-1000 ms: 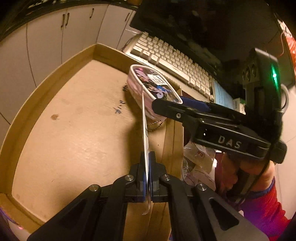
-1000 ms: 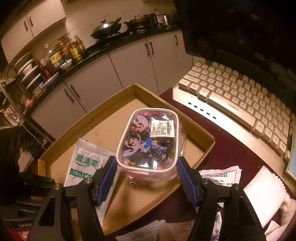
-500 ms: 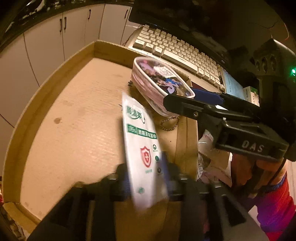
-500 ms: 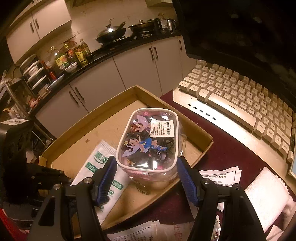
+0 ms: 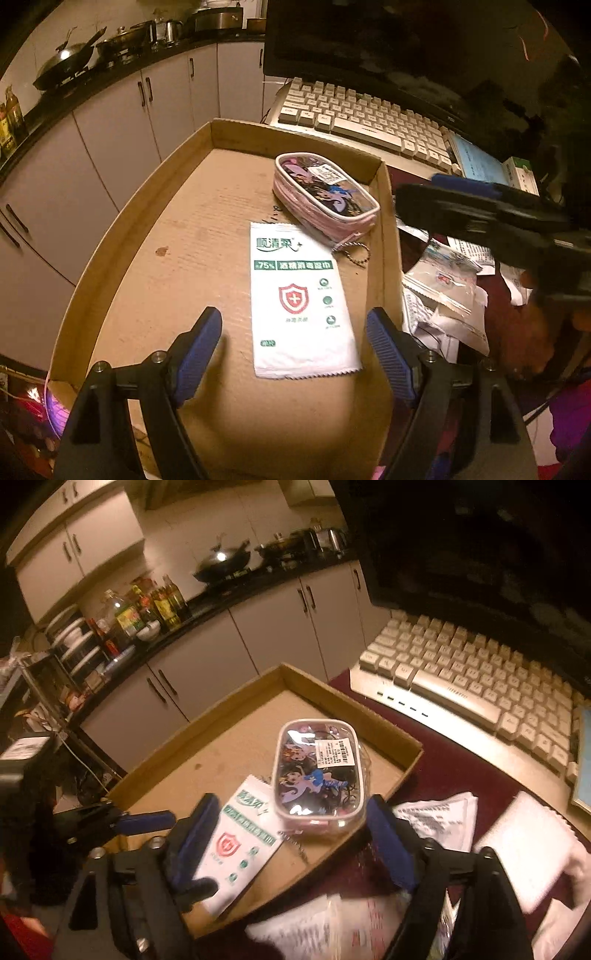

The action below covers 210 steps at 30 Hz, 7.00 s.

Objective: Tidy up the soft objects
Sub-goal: 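Lower the green-white sachet into the tray and open the left gripper, then move both grippers back over the pile of packets, then grasp the iridescent foil packet with the left gripper while the right grasps a white paper packet, then carry both packets to the tray and release the foil packet from the left gripper, then drop the white paper packet into the tray with the right gripper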

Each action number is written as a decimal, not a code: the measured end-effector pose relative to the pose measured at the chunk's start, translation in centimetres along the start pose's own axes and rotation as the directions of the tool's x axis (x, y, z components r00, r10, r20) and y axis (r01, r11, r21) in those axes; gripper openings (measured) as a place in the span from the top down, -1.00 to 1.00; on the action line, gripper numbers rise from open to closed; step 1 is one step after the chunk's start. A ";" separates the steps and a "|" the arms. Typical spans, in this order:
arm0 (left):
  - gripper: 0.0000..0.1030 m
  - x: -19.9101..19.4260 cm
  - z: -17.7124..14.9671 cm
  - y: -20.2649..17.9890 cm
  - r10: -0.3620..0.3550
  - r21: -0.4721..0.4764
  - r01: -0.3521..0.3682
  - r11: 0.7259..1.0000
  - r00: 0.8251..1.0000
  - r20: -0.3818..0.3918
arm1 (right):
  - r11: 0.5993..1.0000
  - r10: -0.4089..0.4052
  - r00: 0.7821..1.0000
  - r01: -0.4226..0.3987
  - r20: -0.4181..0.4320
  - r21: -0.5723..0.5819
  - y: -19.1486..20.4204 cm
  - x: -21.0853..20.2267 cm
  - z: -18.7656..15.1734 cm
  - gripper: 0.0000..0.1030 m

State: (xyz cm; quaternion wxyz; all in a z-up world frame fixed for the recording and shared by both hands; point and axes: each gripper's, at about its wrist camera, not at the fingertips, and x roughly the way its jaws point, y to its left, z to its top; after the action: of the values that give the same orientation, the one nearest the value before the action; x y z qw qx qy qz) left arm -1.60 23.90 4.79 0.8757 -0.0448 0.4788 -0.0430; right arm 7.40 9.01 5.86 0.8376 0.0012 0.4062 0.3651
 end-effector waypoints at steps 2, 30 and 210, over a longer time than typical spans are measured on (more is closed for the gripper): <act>-0.73 -0.5 -0.4 -0.4 0.007 -0.004 -0.007 1.000 1.000 0.013 | 1.000 -0.002 1.000 0.002 0.023 -0.009 0.1 -1.9 -0.7 -0.83; -0.86 1.6 1.2 -13.0 -0.086 0.267 0.088 0.960 0.996 -0.021 | 0.910 -0.285 0.959 0.269 0.002 0.316 -10.5 -15.5 -14.8 -0.99; -0.59 -7.2 -2.6 5.5 0.190 -0.130 -0.168 0.977 0.964 0.188 | 0.957 0.218 0.975 -0.202 -0.054 0.209 3.1 -0.7 -5.2 -0.31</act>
State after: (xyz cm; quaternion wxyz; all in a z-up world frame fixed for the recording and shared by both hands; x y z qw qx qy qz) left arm -7.49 30.10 8.78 0.9156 -0.0546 0.3925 0.0683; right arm 1.67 9.28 3.78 0.7735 0.1152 0.4705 0.4087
